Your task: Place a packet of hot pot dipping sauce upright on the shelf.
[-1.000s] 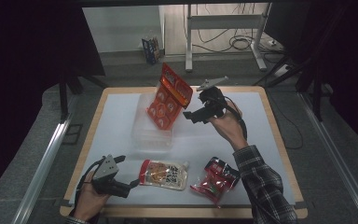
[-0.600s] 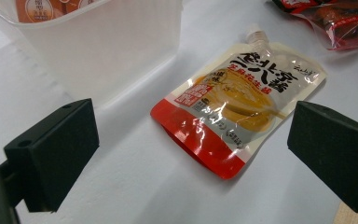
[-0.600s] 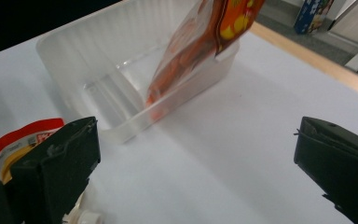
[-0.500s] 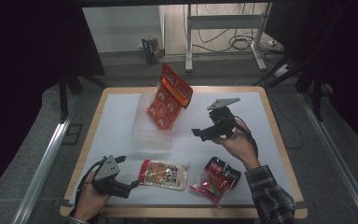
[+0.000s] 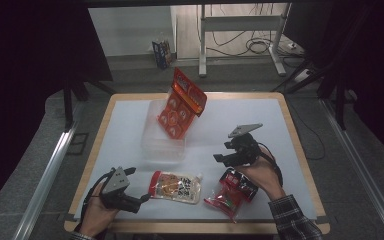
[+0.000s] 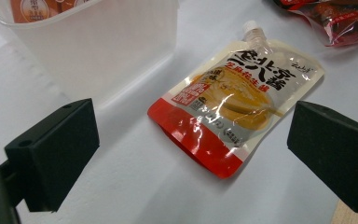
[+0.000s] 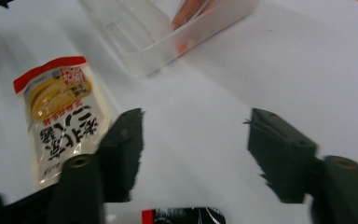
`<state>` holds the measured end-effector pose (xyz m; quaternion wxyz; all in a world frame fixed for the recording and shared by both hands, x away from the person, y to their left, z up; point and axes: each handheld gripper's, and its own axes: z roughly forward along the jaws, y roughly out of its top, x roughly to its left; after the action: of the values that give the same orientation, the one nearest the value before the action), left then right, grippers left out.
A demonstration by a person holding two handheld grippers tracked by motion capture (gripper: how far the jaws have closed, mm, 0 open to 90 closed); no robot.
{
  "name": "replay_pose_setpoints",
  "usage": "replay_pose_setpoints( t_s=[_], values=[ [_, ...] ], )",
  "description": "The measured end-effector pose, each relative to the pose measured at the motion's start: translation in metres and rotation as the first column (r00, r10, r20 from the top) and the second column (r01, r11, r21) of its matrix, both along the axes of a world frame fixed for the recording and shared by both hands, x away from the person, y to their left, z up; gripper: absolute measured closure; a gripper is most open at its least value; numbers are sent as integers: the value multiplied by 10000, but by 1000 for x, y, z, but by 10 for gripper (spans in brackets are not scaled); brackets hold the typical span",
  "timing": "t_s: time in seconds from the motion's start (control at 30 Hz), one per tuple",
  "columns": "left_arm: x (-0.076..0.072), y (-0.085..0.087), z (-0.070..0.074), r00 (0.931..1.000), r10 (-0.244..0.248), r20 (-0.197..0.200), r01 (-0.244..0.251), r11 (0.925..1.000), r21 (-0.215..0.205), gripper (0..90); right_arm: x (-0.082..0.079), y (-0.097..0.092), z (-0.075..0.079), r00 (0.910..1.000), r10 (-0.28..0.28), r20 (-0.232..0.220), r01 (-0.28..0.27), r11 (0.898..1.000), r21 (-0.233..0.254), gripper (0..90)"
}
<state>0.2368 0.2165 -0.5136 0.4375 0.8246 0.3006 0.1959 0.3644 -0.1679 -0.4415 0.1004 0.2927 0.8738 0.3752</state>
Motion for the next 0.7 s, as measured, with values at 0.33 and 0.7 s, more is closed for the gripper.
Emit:
replay_pose_setpoints(
  t_s=[0.33, 0.7],
  values=[
    [-1, -1, 0, 10000, -87, 37, 87, 10000, 22, 22, -24, -18, -12, 9994, 326, -145, -325, 9994, 91, 634],
    [-2, -3, 0, 9998, -187, 66, 187, 9998, 95, 23, -54, -37, -25, 9980, 214, -592, -199, 9995, 255, 869]
  ],
)
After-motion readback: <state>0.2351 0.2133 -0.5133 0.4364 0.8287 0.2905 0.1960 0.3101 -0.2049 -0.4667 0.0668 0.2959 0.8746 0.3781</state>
